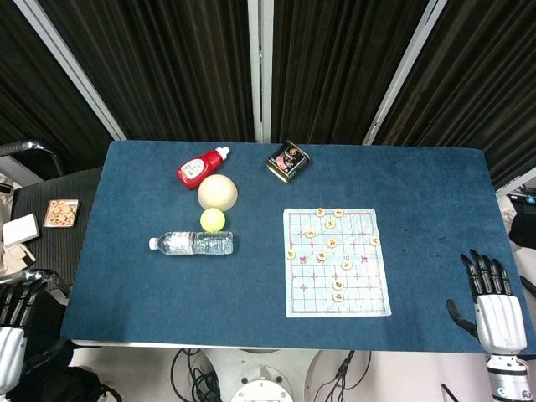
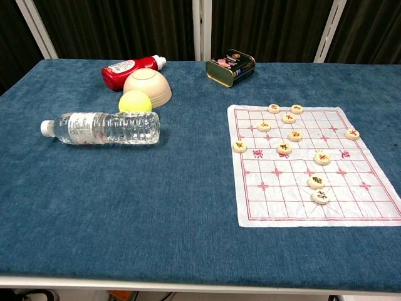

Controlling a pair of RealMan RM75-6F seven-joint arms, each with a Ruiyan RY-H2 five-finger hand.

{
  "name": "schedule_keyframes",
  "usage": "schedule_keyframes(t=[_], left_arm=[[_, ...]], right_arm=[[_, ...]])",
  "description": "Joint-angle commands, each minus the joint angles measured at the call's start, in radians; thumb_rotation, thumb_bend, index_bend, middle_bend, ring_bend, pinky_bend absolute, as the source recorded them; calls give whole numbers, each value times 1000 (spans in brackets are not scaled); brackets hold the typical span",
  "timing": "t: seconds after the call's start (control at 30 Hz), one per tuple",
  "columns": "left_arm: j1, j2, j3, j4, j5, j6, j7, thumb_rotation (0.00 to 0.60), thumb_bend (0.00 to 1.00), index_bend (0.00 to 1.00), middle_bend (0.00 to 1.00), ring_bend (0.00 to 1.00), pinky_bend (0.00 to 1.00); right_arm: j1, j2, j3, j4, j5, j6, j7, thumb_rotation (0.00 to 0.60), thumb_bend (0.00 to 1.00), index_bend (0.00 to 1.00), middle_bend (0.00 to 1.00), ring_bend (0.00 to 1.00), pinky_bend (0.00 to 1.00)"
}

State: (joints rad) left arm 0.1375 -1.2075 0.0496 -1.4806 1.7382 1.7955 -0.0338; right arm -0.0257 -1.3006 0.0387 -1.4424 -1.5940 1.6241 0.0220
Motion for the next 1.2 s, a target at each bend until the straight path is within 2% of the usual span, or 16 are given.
schedule_keyframes(t=[0.03,0.3,0.47,0.6,0.73,0.87,1.03,1.2], left_arm=[[-1,-1,-1,1,-1,0,-1,600,123,88,80,0,0],[6,-3,11,-7,17,10,19,600,123,87,80,0,0],[8,4,9,-13,21,19,23,600,123,87,80,0,0],[8,3,9,-17,25,20,26,600,123,87,80,0,0],[7,-1,11,-20,32,20,36,600,123,88,80,0,0],[9,-2,13,-21,32,18,40,600,122,87,80,0,0],[9,-7,17,-16,31,10,40,600,122,87,80,0,0],[9,-8,17,-12,33,15,36,600,122,87,80,0,0]], right_arm=[[3,2,1,-5,-1,-2,-4,600,233,0,0,0,0],[27,5,3,-5,-14,-26,-17,600,232,0,0,0,0],[105,6,26,-38,-27,-115,-81,600,233,0,0,0,0],[204,-17,60,-75,-24,-234,-162,600,232,1,0,0,0],[316,-80,99,-71,22,-386,-267,600,235,26,0,0,0],[396,-169,121,-28,74,-489,-353,600,236,53,0,0,0],[468,-273,142,33,137,-562,-420,600,236,96,0,0,0],[509,-336,153,72,199,-603,-474,600,235,149,0,0,0]])
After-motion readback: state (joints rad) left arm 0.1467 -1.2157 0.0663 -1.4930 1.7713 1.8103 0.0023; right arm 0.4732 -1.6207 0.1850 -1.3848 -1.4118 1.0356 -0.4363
